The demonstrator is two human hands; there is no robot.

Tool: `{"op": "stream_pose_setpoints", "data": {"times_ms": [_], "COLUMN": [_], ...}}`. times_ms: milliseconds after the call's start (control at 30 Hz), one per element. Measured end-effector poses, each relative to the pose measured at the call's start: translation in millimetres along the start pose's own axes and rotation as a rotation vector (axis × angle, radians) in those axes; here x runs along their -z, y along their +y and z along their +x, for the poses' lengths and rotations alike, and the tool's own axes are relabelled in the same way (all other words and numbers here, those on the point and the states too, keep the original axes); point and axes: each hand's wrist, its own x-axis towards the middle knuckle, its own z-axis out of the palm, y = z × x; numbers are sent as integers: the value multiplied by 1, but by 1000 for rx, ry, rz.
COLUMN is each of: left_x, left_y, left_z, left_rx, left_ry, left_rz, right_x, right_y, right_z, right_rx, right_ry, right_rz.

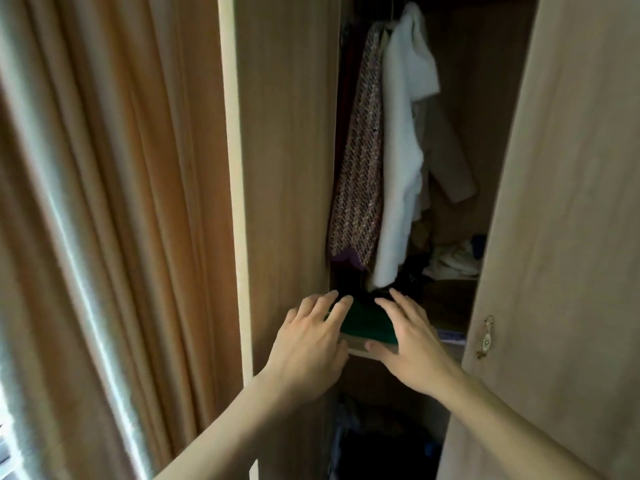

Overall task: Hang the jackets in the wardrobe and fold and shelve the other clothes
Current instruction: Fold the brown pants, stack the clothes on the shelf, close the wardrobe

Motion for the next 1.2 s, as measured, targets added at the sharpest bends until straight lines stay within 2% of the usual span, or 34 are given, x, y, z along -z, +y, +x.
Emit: {"op": "stream_pose_setpoints", "data": {"times_ms": [267,400,667,767,867,1033,1200], "left_x": [53,61,66,73,77,81,81], "left_y": [-27,-33,-29,-30,-28,-15,1], "left_z": [4,5,7,12,15,10,7], "left_rx": [124,177,320,428,489,460,354], "left_ry": [315,373,484,488,479,458,426], "left_rz": [121,107,-199,-410,-466,-497,-497], "right_x": [11,15,21,30,37,42,38], "right_y": [-32,-45,-51,-49,-52,-54,-47], "right_z": [5,5,1,4,5,3,-1], "right_rx": [93,126,138,128,137,123,85], "right_ry": [40,3,-34,-16,9,9,-31], "right_rz": [93,99,83,108,151,134,113]}}
